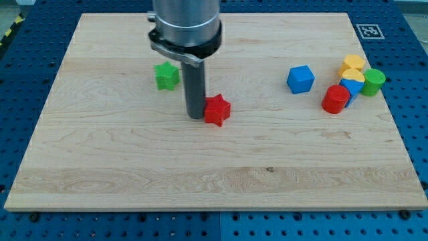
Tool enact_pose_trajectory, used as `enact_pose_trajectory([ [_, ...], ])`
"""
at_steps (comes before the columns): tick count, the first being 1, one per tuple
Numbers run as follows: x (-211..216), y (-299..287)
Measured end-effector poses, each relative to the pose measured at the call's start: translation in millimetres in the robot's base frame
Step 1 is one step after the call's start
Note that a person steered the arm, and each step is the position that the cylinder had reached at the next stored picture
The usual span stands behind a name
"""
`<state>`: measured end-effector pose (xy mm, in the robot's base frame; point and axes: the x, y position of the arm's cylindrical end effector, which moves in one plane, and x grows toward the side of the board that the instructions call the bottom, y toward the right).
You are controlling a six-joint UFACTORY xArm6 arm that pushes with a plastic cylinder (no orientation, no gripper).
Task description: Push the red star below the red circle
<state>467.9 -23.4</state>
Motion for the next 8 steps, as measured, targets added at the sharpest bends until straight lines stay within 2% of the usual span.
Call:
enact_pose_trajectory([
  [4, 3.6, 131.0],
  [8, 7.0, 182.8],
])
